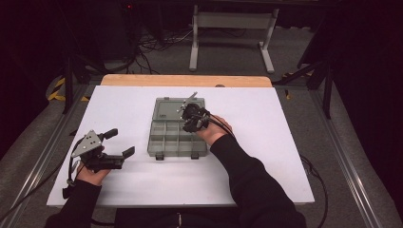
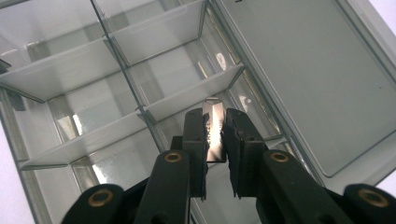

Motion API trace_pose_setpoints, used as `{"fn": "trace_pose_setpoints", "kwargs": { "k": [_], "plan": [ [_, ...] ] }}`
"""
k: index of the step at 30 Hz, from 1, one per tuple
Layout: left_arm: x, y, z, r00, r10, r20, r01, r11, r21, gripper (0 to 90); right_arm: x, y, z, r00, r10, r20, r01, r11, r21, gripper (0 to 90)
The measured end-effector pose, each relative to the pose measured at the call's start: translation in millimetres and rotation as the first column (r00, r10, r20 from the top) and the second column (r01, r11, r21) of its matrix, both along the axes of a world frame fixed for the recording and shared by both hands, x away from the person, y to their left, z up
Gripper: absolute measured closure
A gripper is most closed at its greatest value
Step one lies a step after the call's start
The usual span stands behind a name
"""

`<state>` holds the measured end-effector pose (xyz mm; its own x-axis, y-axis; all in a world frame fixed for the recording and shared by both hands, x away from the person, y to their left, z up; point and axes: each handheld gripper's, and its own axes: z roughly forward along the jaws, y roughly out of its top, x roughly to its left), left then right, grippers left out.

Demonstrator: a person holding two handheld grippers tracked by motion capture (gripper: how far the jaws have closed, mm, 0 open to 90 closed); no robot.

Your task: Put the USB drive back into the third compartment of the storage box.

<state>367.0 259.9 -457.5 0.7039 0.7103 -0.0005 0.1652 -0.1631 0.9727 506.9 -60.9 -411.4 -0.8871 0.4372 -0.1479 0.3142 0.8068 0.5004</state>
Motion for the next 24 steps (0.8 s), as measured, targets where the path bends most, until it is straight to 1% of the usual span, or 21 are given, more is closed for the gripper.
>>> {"fn": "trace_pose_setpoints", "kwargs": {
  "k": [6,16,24],
  "plan": [
    [0.2,0.6,-0.1,1.0,-0.001,-0.001,0.001,1.0,-0.004,4.5,1.4,2.1,-3.8,0.9999,0.0,-0.011,0.0,1.0,-0.007,78.9],
    [0.3,0.3,-0.3,1.0,-0.001,-0.001,0.001,1.0,0.0,4.5,1.4,3.1,-5.8,0.9998,0.005,-0.021,-0.006,1.0,-0.02,78.7],
    [0.3,0.3,-0.1,1.0,-0.002,-0.004,0.002,1.0,0.0,4.5,0.9,3.8,-6.1,0.9996,0.007,-0.026,-0.008,1.0,-0.017,78.4]
  ]
}}
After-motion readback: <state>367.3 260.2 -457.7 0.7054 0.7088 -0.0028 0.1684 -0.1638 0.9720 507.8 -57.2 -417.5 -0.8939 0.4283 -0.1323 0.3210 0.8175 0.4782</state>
